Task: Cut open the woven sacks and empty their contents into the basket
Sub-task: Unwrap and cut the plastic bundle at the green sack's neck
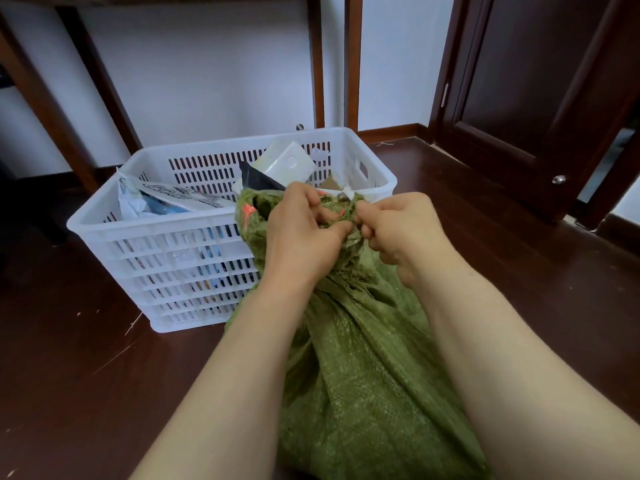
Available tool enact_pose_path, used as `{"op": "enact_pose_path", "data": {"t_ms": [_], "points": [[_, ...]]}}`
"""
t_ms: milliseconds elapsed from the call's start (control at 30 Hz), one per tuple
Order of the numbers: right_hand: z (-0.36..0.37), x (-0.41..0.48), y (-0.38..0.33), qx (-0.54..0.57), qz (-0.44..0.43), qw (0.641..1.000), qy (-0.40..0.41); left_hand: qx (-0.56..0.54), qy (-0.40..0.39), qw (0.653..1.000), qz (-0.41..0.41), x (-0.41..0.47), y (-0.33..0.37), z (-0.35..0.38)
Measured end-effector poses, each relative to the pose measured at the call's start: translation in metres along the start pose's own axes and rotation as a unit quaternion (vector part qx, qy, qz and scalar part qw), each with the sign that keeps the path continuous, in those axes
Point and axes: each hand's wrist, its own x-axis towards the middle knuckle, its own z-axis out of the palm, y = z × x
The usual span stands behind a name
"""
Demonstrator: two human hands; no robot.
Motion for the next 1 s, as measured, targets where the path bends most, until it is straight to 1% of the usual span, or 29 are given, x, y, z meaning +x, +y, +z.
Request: {"op": "enact_pose_path", "data": {"t_ms": [67,133,200,267,300,367,433,533,600,667,700,767,833,867,1000], "points": [[-0.002,0.003,0.002,0.126,0.062,0.990,-0.006,0.009,-0.008,1.000,0.006,-0.003,0.004,0.002],[-0.015,0.016,0.003,0.216,0.099,0.971,0.034,0.015,-0.036,0.999,-0.009,-0.007,0.001,0.004],[-0.044,0.032,0.002,0.285,0.105,0.949,0.086,0.015,-0.061,0.998,-0.031,-0.014,-0.008,0.001],[-0.066,0.037,0.010,0.271,0.095,0.953,0.099,0.007,-0.064,0.997,-0.037,-0.015,-0.015,-0.005],[-0.069,0.035,0.015,0.240,0.098,0.962,0.083,0.002,-0.072,0.997,-0.038,-0.016,-0.015,-0.007],[-0.058,0.025,0.022,0.160,0.113,0.980,0.023,-0.012,-0.101,0.994,-0.038,-0.017,-0.008,-0.005],[-0.040,0.015,0.020,0.102,0.124,0.987,-0.023,-0.021,-0.119,0.992,-0.028,-0.019,0.002,0.002],[-0.027,0.007,0.013,0.058,0.096,0.992,-0.055,0.013,-0.122,0.992,0.000,-0.023,0.005,0.008],[-0.024,0.006,0.015,0.046,0.076,0.994,-0.059,0.039,-0.143,0.989,0.019,-0.023,-0.003,0.005],[-0.022,0.008,0.020,0.045,0.067,0.996,-0.034,0.067,-0.171,0.982,0.042,-0.023,-0.006,0.001],[-0.022,0.008,0.022,0.050,0.068,0.996,-0.013,0.083,-0.172,0.980,0.055,-0.023,-0.006,0.000],[-0.021,0.010,0.024,0.086,0.086,0.992,0.032,0.099,-0.136,0.984,0.065,-0.023,-0.006,0.001],[-0.022,0.010,0.024,0.152,0.117,0.979,0.068,0.109,-0.098,0.988,0.058,-0.026,-0.004,0.006],[-0.023,0.010,0.025,0.181,0.131,0.971,0.083,0.113,-0.093,0.988,0.051,-0.028,-0.003,0.009],[-0.025,0.012,0.032,0.242,0.160,0.948,0.132,0.101,-0.110,0.988,0.030,-0.028,-0.005,0.017]]}}
